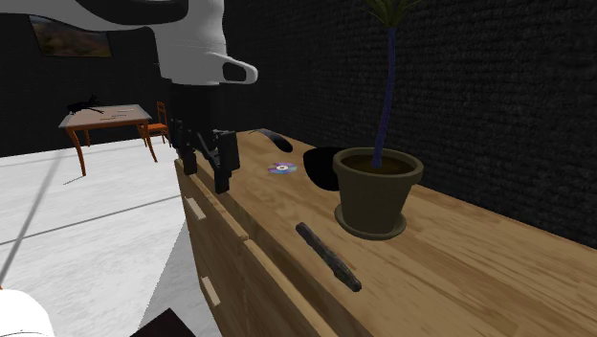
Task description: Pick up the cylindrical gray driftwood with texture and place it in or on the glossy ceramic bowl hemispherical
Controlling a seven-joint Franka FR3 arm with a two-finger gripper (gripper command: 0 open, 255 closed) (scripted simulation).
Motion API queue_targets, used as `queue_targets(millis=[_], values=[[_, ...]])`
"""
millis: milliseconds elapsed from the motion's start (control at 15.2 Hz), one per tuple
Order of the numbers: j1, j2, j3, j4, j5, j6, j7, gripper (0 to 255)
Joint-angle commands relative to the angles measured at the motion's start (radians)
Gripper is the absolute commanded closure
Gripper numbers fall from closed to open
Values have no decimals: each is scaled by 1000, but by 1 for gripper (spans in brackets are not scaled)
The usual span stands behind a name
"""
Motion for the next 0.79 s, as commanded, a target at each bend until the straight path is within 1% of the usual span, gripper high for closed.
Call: queue_targets(millis=[0,396,726], values=[[0,0,0,0,0,0,0,0],[94,-53,-164,-126,-200,119,-465,0],[176,-33,-322,-174,-359,260,-840,0]])
